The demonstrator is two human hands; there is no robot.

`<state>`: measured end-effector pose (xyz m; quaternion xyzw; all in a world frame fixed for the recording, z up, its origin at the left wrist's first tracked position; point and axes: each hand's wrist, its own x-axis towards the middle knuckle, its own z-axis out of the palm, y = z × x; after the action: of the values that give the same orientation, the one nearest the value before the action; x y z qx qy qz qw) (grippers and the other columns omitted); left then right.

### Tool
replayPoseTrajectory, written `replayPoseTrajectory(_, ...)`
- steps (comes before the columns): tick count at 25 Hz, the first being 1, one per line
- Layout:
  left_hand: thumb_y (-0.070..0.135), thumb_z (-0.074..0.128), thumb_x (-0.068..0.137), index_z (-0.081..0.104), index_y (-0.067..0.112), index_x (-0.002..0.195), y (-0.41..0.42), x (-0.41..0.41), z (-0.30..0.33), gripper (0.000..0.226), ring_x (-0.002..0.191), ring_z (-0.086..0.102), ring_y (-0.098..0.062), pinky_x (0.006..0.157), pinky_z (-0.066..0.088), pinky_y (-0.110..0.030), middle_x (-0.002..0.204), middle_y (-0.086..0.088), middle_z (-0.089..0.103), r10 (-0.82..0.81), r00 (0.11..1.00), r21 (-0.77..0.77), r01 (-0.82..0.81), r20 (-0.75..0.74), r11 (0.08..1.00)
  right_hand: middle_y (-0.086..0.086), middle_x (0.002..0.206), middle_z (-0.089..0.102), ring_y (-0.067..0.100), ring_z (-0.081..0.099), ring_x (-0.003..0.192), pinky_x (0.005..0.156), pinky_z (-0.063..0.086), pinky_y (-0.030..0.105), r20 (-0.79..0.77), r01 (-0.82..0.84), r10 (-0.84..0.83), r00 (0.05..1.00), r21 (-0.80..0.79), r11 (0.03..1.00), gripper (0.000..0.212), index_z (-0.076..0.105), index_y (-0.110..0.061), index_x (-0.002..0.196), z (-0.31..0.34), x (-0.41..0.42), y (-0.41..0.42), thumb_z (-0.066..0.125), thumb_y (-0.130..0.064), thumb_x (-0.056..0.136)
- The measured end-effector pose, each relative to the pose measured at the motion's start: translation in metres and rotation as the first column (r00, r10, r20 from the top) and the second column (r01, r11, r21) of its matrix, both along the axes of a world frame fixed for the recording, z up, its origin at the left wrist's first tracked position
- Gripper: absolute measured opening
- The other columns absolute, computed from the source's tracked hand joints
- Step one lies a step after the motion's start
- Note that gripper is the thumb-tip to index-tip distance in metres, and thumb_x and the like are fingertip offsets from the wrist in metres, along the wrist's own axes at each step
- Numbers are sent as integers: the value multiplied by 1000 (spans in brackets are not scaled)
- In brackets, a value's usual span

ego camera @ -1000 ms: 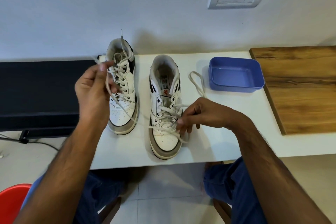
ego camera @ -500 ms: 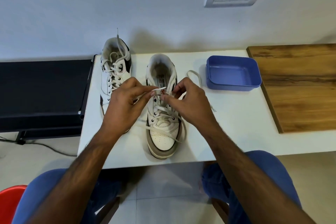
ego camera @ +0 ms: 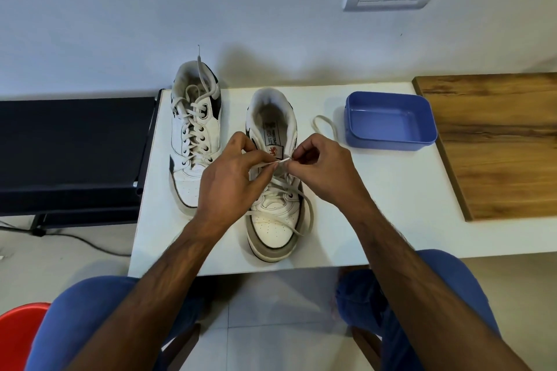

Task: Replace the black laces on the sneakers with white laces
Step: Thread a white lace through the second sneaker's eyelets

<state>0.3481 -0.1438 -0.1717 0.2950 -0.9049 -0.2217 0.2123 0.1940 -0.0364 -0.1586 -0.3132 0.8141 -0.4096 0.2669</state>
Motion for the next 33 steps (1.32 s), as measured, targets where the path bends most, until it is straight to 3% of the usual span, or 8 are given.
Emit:
replayPoseTrajectory(3,38,70,92,73,24,102,0,-1,0,17,71,50,-8,51,33,-19,97,10,44,-21,999,-4,21,25,1000,-9,77,70,8,66,75,65,52,19,-4,-27,27,1000,-27,999,22,66,-20,88,-2,-1,1,83,-28,76)
replayPoseTrajectory(7,34,68,92,69,23,98,-1,0,1,13,74,55,-13,53,39,-25,101,8,45,-46,998,-14,47,43,999,-9,78,70,6,65,73,64,52,15,12,-60,60,998,-44,997,23,65,-20,89,-3,-4,3,84,-26,77)
replayPoseTrajectory(12,34,67,95,71,24,103,-3,-1,-5,13,78,55,-11,52,34,-21,102,8,45,-52,998,-12,52,42,999,-8,79,70,8,67,73,67,56,21,18,-72,74,997,-68,995,24,65,-20,90,-4,-3,3,85,-26,78)
replayPoseTrajectory(20,34,69,95,75,29,111,-3,-4,-8,18,83,50,-3,56,35,-17,98,12,43,-35,999,72,37,-20,997,-9,78,70,4,66,73,63,53,13,26,-67,69,997,-64,996,25,66,-20,91,-3,-3,4,86,-28,78)
replayPoseTrajectory(27,31,75,89,79,26,104,5,-14,-12,16,89,54,-5,69,55,-34,96,9,45,69,992,188,-48,-103,981,-9,82,71,6,69,75,68,57,19,33,-80,81,996,-49,996,24,66,-22,92,-3,-4,4,86,-29,79)
replayPoseTrajectory(33,31,78,88,80,28,102,13,-18,-14,15,89,52,-2,70,54,-35,93,12,45,163,980,238,-133,-113,962,-6,90,76,8,73,84,80,59,26,143,-159,170,975,-83,984,14,74,-17,94,-1,-16,12,83,-16,83)
